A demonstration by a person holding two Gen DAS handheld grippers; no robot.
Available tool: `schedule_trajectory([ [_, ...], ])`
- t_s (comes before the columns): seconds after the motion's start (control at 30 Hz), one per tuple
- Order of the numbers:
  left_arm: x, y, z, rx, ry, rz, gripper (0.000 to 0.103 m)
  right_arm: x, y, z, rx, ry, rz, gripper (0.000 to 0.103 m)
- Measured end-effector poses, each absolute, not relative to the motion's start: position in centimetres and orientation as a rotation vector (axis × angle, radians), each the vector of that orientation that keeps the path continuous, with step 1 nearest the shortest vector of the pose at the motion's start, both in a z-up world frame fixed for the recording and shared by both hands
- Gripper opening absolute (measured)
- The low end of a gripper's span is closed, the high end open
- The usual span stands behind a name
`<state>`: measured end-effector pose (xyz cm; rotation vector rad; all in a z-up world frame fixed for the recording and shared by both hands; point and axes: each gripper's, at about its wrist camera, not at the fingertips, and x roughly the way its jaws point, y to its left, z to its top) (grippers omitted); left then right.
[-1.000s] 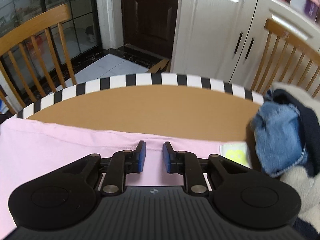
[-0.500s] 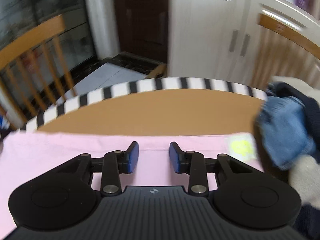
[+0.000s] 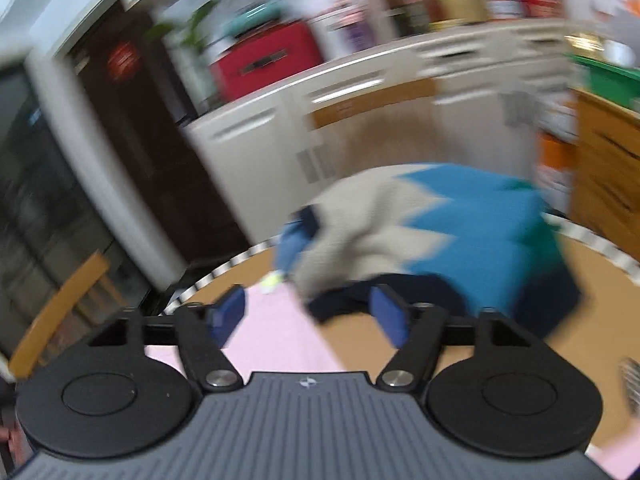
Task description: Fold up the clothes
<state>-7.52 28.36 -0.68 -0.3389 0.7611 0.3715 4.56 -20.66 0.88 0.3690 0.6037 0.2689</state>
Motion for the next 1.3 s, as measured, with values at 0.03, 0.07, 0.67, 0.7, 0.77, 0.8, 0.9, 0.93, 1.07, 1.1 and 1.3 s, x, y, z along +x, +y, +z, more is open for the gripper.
schedule_trajectory([
  [0.03,-8.3,26.3,-0.5,-0.325,0.772,0.340,0.074,3.4,-22.4,1.1,0.387,0.601,0.241,0.077],
  [0.07,-9.2,24.1,-0.6,-0.310,0.783,0.305,0.080,2.2,-24.2,1.2,0.404,0.599,0.213,0.083],
  [0.67,-17.8,7.4,-9.0,-0.329,0.988,0.134,0.002,-4.7,-32.3,-8.7,0.594,0.909,0.144,0.036],
  [0.7,-18.0,6.9,-9.1,-0.332,0.993,0.129,0.002,-4.7,-32.6,-9.2,0.620,0.921,0.142,0.036],
  [0.77,-18.4,6.2,-9.3,-0.328,1.008,0.116,0.002,-4.2,-33.1,-10.1,0.645,0.937,0.125,0.036],
  [0.8,-18.7,5.9,-9.5,-0.321,1.017,0.113,0.003,-3.9,-33.3,-10.5,0.660,0.946,0.116,0.037],
  [0.9,-19.4,5.4,-9.9,-0.308,1.024,0.112,0.003,-2.9,-33.8,-11.8,0.725,0.970,0.092,0.037],
  [0.93,-19.5,5.3,-9.9,-0.304,1.024,0.112,0.003,-2.7,-34.0,-12.2,0.762,0.975,0.087,0.037],
  [1.07,-19.3,5.3,-9.9,-0.302,1.036,0.118,0.003,-1.9,-34.1,-13.7,0.846,1.002,0.039,0.037],
  [1.1,-18.9,5.3,-9.9,-0.300,1.037,0.120,0.003,-1.8,-34.1,-14.0,0.852,1.004,0.021,0.037],
  [1.3,-18.6,5.1,-9.6,-0.279,1.044,0.117,0.003,-1.2,-33.5,-15.1,0.873,0.990,-0.070,0.036],
])
